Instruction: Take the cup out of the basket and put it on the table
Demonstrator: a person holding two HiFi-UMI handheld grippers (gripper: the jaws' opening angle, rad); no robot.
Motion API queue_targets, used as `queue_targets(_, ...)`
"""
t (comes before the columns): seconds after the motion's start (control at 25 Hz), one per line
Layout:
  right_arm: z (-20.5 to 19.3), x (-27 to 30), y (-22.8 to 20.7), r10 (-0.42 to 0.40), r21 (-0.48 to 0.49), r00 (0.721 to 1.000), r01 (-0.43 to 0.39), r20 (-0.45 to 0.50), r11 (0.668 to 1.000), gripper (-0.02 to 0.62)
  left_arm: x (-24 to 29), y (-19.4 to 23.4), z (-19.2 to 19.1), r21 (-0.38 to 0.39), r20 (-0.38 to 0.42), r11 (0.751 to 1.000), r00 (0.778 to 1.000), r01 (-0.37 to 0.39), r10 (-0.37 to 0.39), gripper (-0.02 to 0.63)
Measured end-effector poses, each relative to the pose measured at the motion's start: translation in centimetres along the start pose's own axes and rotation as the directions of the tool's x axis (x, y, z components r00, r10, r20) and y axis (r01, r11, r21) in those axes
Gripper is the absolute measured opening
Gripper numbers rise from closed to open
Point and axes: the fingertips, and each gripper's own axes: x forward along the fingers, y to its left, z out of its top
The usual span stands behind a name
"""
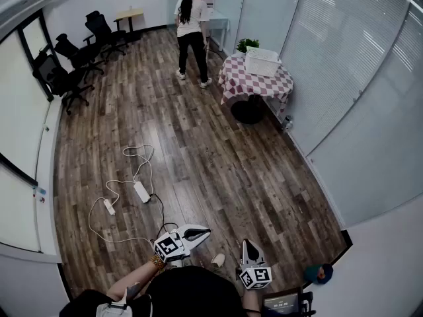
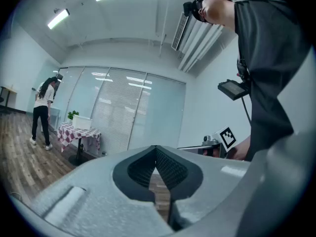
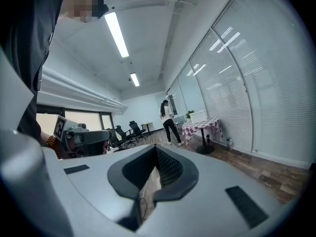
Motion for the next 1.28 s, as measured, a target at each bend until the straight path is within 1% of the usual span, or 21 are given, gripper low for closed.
queue_targets(0.32,0.9,-3.8,-7.8,-0.047,0.009,0.998,0.047,0.036,0.999,0.011,7.1,-2.0,0.1,0.029,-0.017,1.0,1.0,0.01,-0.009,0.005)
queue_targets(0.52,1.0,-6.7,-13.0,-0.087,0.033,0.995,0.085,0.05,0.996,0.011,11.3,-3.9,0.0,0.024,-0.023,1.0,1.0,0.002,-0.001,0.005)
queue_targets(0.76,0.3,-8.7,-18.3,-0.116,0.049,0.992,0.114,0.044,0.992,0.011,14.8,-5.3,-0.6,0.026,-0.039,1.0,0.999,-0.004,0.005,0.005)
queue_targets(0.96,0.5,-8.3,-20.4,-0.117,0.047,0.992,0.115,0.037,0.992,0.01,15.5,-4.7,-0.6,0.024,-0.047,0.999,0.998,-0.03,0.031,0.005)
queue_targets(1.08,1.2,-7.4,-21.0,-0.105,0.039,0.994,0.104,0.038,0.994,0.011,16.3,-3.7,-0.8,0.012,-0.047,0.999,0.998,-0.044,0.045,0.005)
queue_targets(1.28,1.6,-5.8,-22.3,-0.102,0.016,0.995,0.102,0.019,0.995,0.011,18.3,-1.2,-0.8,0.012,-0.025,0.999,0.999,-0.042,0.042,0.005)
